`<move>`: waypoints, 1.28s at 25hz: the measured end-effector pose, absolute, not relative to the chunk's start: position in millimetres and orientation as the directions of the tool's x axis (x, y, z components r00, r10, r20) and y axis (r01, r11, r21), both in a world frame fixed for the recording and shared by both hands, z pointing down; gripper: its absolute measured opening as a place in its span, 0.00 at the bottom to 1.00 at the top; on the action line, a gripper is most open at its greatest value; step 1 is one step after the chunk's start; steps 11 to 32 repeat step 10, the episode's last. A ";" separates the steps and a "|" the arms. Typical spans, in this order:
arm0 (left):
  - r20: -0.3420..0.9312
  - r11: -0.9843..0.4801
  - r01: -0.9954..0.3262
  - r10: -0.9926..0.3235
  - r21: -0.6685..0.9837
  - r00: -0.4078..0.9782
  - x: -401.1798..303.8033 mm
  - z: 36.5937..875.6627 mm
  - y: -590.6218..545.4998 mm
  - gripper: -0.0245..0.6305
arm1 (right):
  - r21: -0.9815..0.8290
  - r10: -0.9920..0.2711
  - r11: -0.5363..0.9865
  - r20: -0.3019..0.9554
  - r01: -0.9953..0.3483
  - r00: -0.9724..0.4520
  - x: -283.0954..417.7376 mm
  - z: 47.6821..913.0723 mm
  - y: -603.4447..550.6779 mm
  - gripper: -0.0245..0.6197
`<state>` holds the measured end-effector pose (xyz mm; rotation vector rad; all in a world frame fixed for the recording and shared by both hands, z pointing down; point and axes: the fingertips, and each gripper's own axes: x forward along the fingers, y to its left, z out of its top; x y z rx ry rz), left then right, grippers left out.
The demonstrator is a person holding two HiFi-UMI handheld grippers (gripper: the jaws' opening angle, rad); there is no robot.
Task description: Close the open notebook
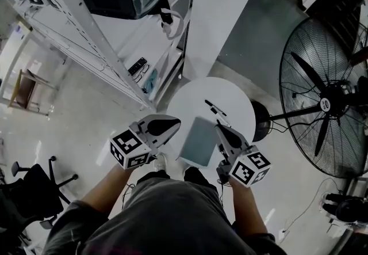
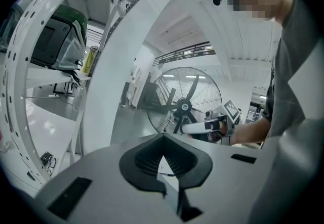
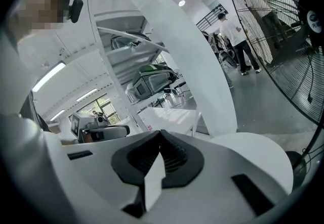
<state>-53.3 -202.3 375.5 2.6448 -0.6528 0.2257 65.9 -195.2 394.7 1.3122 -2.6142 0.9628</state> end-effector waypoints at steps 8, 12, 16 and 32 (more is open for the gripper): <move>0.253 -0.812 -0.473 -0.406 0.340 0.878 -48.9 375.4 -197.8 0.06 | -0.506 -0.697 0.447 0.320 -0.738 -0.642 67.8 396.6 -190.8 0.06; 0.253 -0.814 -0.472 -0.405 0.339 0.879 -47.8 375.3 -196.6 0.06 | -0.505 -0.696 0.449 0.319 -0.737 -0.643 68.5 396.7 -189.7 0.06; 0.253 -0.814 -0.472 -0.405 0.339 0.879 -47.8 375.3 -196.6 0.06 | -0.505 -0.696 0.449 0.319 -0.737 -0.643 68.5 396.7 -189.7 0.06; 0.253 -0.814 -0.472 -0.405 0.339 0.879 -47.8 375.3 -196.6 0.06 | -0.505 -0.696 0.449 0.319 -0.737 -0.643 68.5 396.7 -189.7 0.06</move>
